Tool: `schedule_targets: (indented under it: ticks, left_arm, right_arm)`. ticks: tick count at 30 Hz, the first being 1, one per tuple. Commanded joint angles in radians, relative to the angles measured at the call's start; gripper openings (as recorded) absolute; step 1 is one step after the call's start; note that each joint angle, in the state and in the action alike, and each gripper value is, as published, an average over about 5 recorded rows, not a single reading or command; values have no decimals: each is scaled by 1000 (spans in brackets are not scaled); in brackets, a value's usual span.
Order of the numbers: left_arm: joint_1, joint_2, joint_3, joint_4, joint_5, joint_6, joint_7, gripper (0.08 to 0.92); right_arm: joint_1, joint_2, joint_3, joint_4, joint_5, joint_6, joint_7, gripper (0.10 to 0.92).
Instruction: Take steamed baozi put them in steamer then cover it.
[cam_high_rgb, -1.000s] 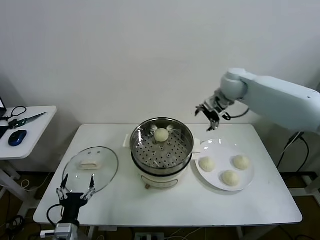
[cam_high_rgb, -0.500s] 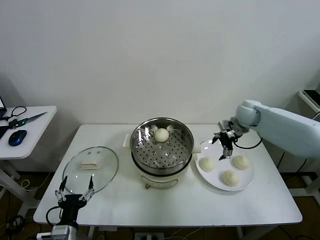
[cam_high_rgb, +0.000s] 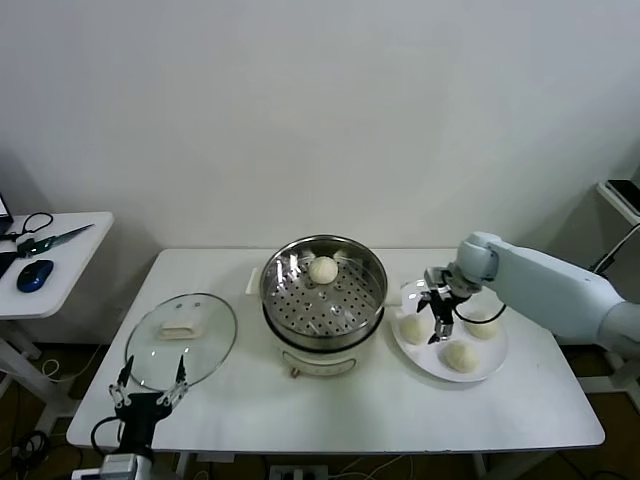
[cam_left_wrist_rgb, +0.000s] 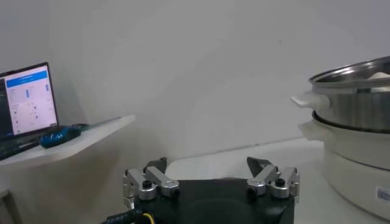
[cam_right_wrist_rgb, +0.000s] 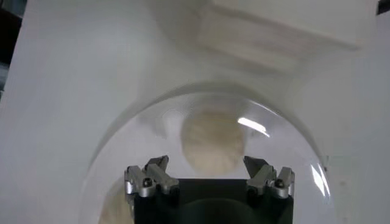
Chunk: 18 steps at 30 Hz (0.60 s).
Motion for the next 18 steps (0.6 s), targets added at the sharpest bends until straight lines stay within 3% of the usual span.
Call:
schedule_targets:
  ticks: [1,13,18]
  left_arm:
    - [3,2,-1,1,-5,-3,1,823]
    - [-2,3,-1,7,-4,-1,-1,823]
    - [-5,4,-1,9,-4,0,-1,823]
  right_arm:
    - [-51,61,54,-91,-26,9,1,823]
    - [-39,75,46,-109,-20,12,-23,819]
    - [-32,71,36,-106,-8,12,-27,779]
